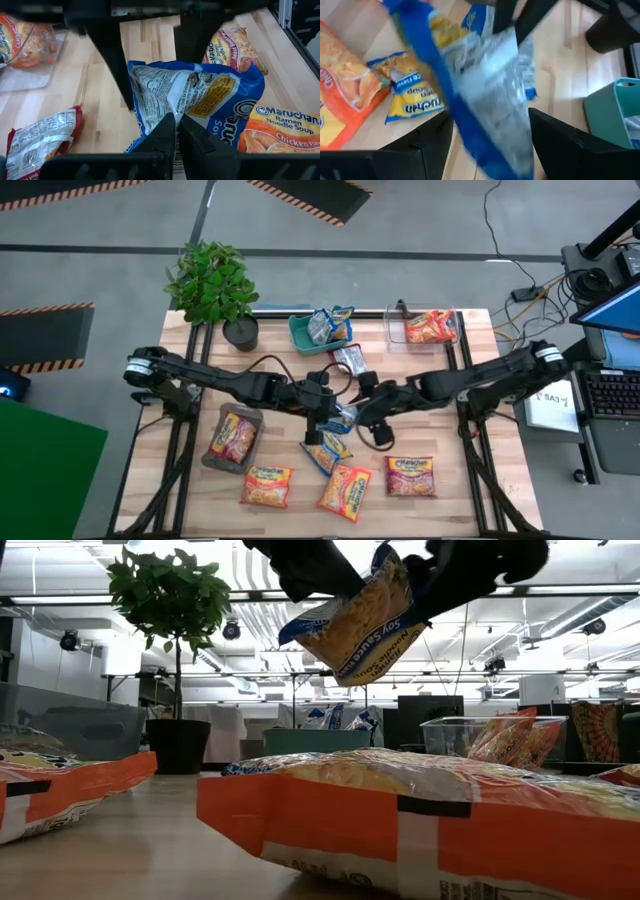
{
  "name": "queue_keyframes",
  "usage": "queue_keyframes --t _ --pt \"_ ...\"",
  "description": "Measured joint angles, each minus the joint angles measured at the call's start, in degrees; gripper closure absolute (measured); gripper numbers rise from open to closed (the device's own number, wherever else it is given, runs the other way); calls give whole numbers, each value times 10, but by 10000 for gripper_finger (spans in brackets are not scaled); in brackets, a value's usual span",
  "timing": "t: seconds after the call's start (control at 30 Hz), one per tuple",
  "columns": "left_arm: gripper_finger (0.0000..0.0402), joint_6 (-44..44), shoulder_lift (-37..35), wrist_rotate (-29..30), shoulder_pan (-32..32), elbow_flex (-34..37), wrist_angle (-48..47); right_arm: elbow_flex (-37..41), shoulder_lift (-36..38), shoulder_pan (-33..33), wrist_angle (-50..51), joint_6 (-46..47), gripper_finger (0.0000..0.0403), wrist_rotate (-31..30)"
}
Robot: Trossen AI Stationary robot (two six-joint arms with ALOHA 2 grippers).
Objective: Sort Maruchan noodles
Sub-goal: Put the top blue noodle pack into the green bin
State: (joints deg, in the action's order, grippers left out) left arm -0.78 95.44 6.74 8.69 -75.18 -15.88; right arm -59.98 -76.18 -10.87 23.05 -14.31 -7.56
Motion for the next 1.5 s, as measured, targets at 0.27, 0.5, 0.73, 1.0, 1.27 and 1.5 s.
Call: queue_keyframes --t 0.27,0.5,0.73,1.0,1.27,1.5 --pt "402 0 0 0 1 0 -1 -83 -64 0 71 23 211 0" --pt "392 -16 0 2 1 0 -1 -108 -73 0 104 58 323 6" --pt "317 -54 -35 4 1 0 -49 -109 -55 2 104 94 367 20" --pt "263 -68 -119 87 3 9 -98 -145 -50 47 136 173 365 20" --pt "260 -58 -181 252 33 51 -63 -201 -53 151 144 323 367 22" --pt "260 -47 -244 384 73 150 17 -238 -69 275 141 445 368 95"
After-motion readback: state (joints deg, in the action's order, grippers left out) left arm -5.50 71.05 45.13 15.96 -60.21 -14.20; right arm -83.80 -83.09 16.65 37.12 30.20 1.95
